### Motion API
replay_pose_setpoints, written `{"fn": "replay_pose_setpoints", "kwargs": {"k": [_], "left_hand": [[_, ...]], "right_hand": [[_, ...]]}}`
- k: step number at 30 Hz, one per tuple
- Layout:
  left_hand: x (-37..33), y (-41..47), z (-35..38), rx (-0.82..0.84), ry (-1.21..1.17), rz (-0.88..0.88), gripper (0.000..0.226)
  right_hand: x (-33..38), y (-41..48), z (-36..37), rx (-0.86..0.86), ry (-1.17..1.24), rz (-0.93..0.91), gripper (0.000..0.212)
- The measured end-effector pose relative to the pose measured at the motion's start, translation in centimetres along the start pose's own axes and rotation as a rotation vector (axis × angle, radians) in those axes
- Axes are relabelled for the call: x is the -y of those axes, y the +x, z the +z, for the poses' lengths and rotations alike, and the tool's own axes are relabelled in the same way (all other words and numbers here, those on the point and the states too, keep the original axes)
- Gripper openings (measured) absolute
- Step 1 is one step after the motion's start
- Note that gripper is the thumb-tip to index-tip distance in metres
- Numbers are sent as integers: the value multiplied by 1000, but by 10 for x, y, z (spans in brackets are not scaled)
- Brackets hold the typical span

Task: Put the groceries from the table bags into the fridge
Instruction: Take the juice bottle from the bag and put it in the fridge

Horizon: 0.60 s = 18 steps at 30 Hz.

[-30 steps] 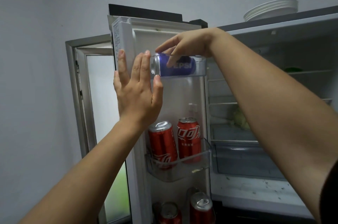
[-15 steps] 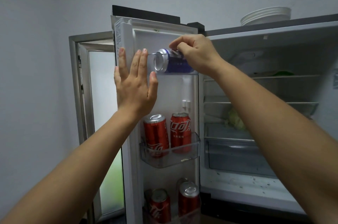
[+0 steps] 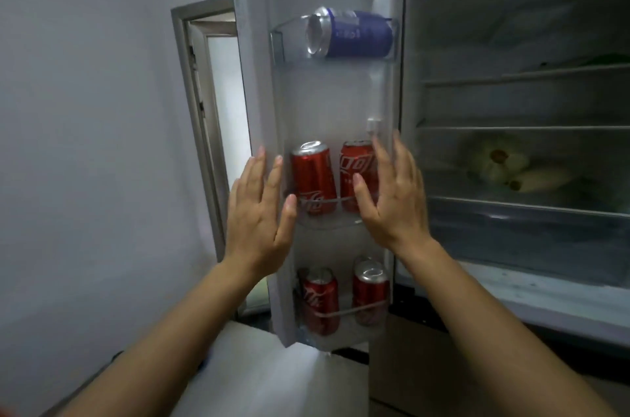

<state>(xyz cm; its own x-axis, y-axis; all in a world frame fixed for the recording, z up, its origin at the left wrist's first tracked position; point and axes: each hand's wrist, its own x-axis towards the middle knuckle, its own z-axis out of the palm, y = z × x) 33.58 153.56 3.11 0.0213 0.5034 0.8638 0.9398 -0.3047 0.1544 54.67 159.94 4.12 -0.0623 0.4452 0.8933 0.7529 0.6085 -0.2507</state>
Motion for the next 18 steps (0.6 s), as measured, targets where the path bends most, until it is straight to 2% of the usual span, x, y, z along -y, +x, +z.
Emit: {"fn": "replay_pose_setpoints", "kwargs": {"k": [4,9,13,18], "left_hand": [[29,-55,-13,137,161,-76,64],[78,-110,-78,296,353,-218,68],[130,-158,-164,330,466,-334,66],[185,-261,-299,342,543,-484,70]], "right_hand": [[19,-30,33,-55,26,44,60],[76,-50,51,-14,2,104,72],[166,-74,62,39,63,31,75],[318,-147,93,155,165,-22,76]]}}
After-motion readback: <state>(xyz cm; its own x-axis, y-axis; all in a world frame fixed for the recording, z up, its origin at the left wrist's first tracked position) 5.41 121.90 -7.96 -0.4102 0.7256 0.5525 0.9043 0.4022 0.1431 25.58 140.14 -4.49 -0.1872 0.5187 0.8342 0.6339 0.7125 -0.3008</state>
